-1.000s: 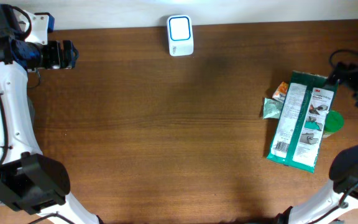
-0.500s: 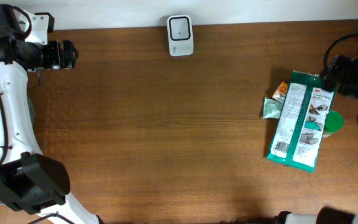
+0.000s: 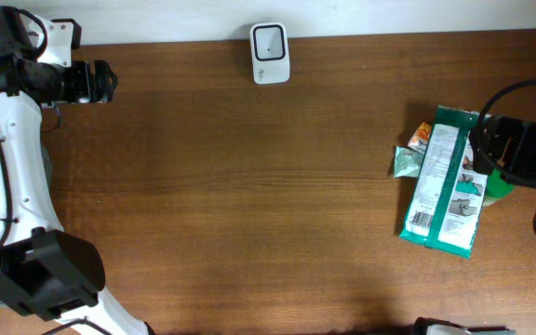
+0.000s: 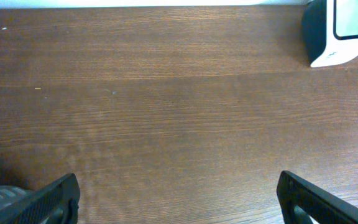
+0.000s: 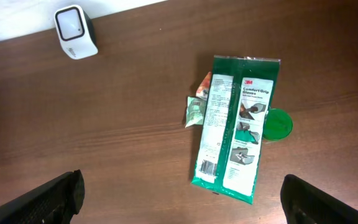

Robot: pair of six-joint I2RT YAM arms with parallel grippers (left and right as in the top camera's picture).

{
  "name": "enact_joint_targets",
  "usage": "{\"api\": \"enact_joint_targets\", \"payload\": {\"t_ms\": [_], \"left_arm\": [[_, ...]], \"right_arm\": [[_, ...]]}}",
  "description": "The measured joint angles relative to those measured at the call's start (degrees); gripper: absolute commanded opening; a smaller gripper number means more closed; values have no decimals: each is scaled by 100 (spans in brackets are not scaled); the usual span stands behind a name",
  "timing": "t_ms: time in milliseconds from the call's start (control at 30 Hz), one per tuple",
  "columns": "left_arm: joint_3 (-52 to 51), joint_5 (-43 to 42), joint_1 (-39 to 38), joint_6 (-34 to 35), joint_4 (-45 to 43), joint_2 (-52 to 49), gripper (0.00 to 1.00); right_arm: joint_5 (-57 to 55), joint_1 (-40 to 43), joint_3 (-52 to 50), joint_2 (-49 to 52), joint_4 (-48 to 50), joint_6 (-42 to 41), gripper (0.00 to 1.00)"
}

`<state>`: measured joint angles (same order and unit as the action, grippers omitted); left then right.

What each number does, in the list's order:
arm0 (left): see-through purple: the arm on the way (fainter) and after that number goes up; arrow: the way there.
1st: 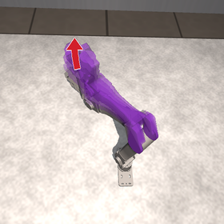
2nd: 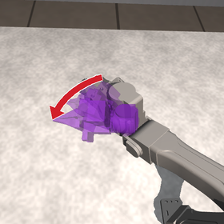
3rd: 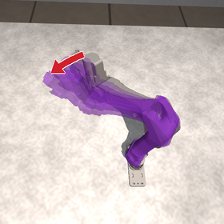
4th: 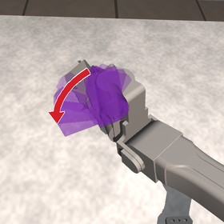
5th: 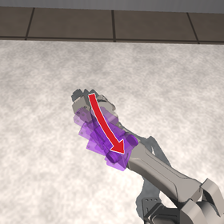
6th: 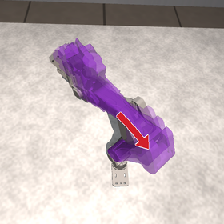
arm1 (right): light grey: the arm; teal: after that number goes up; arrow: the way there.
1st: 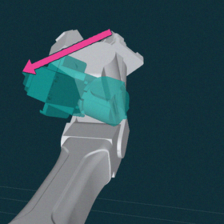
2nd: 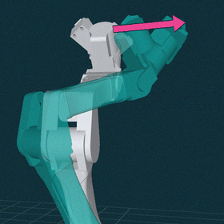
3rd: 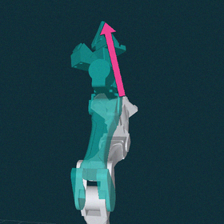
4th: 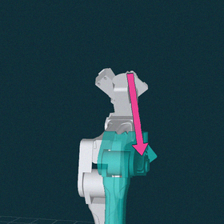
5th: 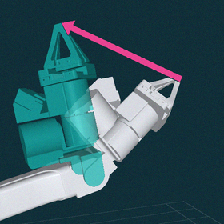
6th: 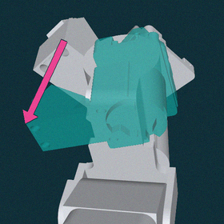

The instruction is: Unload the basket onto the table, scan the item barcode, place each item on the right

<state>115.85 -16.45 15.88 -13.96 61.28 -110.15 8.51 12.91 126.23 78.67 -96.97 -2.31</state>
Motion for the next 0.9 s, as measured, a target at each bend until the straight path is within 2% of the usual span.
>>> {"api": "enact_joint_targets", "payload": {"t_ms": [133, 267, 400, 467, 667, 900], "left_arm": [[0, 2, 0, 0, 0, 0, 99], [0, 2, 0, 0, -2, 0, 99], [0, -2, 0, 0, 0, 0, 99], [0, -4, 0, 0, 7, 0, 99], [0, 0, 0, 0, 2, 0, 99], [0, 2, 0, 0, 0, 0, 99]], "right_arm": [[-155, 0, -83, 33, 247, -4, 98], [-446, -254, -1191, -380, 1648, 0, 98], [-592, -450, -3108, -1362, 3521, 7, 98], [-610, -468, -4538, -2229, 4826, 7, 99], [-592, -634, -7978, -4481, 7479, 7, 98], [-590, -758, -10935, -6402, 9626, 11, 98]]}}
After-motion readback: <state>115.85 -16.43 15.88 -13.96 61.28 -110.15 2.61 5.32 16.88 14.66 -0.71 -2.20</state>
